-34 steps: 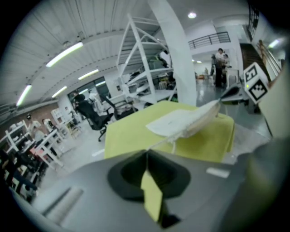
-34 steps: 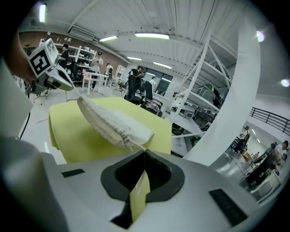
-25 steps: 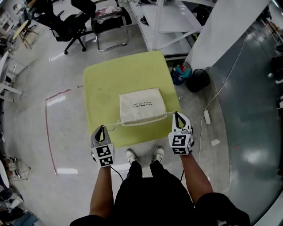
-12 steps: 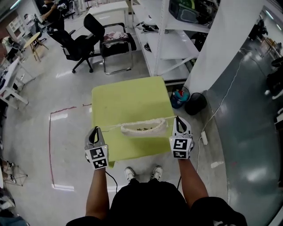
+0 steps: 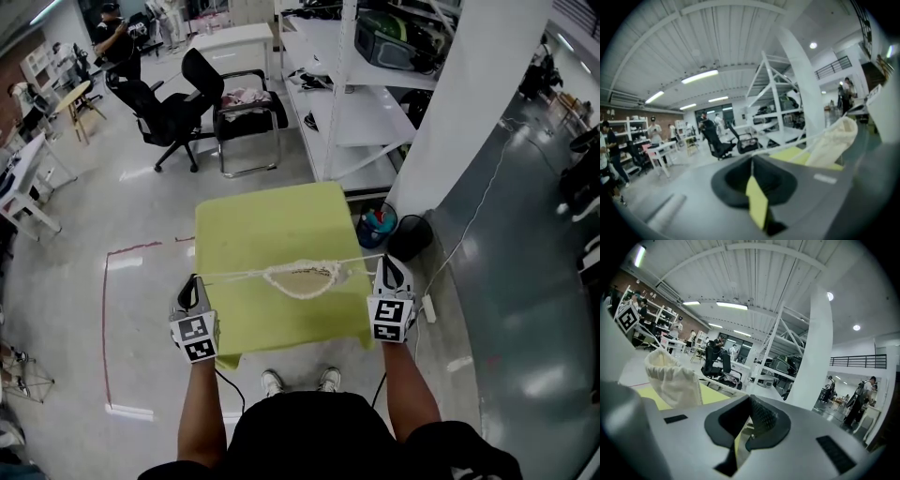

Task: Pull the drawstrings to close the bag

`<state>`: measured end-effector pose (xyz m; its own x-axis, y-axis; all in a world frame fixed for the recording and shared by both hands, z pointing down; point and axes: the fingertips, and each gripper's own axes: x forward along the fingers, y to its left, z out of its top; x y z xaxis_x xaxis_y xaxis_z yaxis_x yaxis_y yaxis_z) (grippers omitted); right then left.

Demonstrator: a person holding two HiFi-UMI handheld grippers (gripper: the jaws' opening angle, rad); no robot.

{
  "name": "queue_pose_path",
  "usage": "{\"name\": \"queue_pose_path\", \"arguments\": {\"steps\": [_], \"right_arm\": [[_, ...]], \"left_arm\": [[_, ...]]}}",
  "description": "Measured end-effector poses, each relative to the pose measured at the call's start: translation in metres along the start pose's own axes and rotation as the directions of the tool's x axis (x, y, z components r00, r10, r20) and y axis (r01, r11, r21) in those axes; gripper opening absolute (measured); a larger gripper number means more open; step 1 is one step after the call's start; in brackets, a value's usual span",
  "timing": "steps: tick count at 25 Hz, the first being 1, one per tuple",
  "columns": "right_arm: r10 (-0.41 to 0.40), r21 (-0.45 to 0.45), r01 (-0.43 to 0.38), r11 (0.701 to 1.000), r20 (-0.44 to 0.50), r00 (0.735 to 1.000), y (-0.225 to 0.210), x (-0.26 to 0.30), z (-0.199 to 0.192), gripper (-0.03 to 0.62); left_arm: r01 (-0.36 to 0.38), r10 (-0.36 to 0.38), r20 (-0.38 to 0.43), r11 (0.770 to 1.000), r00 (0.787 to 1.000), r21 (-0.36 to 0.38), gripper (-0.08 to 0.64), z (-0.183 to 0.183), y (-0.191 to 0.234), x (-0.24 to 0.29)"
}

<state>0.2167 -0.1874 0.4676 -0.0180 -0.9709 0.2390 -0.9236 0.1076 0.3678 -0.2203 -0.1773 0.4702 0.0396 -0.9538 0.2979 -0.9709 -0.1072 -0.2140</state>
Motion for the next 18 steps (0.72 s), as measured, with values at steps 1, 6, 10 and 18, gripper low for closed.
{"name": "queue_pose_path", "arguments": {"steps": [1, 6, 10, 18], "right_arm": [[-0.009, 0.002, 0.009, 1.0, 0.002, 1.0, -0.004, 0.0, 0.001, 0.009], [-0.049, 0.082, 0.049, 0.995, 0.006, 0.999, -0.029, 0.005, 0.005, 0.009], [-0.093, 0.147, 0.089, 0.985, 0.02, 0.995, -0.052, 0.005, 0.011, 0.009], [-0.151, 0.289, 0.134, 0.948, 0.036, 0.988, -0.09, 0.011, 0.017, 0.009]], "left_arm": [[-0.003, 0.003, 0.007, 1.0, 1.0, -0.008, 0.011, 0.002, 0.002, 0.0], [-0.016, 0.019, 0.036, 0.996, 0.999, -0.086, 0.011, 0.012, 0.018, 0.003], [-0.027, 0.037, 0.066, 0.989, 0.997, -0.147, 0.011, 0.021, 0.035, 0.002], [-0.035, 0.061, 0.112, 0.975, 0.992, -0.22, 0.011, 0.036, 0.061, 0.001]]}}
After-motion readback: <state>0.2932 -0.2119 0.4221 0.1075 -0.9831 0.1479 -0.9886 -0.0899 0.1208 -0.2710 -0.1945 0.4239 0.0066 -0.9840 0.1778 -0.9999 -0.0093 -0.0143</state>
